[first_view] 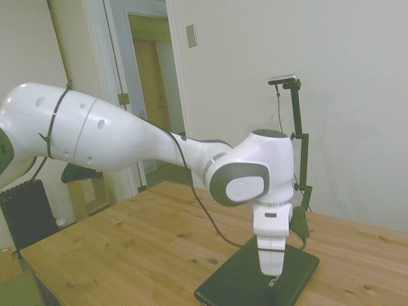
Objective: Close the laptop
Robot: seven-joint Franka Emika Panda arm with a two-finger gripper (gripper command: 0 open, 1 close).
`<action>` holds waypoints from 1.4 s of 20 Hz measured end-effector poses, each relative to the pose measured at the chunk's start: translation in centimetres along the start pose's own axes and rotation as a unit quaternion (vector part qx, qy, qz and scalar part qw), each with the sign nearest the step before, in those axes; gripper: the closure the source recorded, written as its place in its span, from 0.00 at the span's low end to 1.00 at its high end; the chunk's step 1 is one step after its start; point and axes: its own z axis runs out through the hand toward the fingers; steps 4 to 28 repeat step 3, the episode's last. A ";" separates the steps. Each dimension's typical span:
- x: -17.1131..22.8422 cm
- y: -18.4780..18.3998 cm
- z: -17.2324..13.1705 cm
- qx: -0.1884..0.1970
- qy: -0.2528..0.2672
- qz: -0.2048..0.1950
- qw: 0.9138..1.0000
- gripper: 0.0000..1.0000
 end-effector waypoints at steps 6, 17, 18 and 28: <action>-3.5 1.3 -4.8 0.019 -0.008 -0.041 0.999 1.00; -3.5 1.3 -4.8 0.019 -0.008 -0.041 0.999 1.00; -3.5 1.3 -4.8 0.019 -0.008 -0.041 0.999 1.00; -3.5 1.3 -4.8 0.019 -0.008 -0.041 0.999 1.00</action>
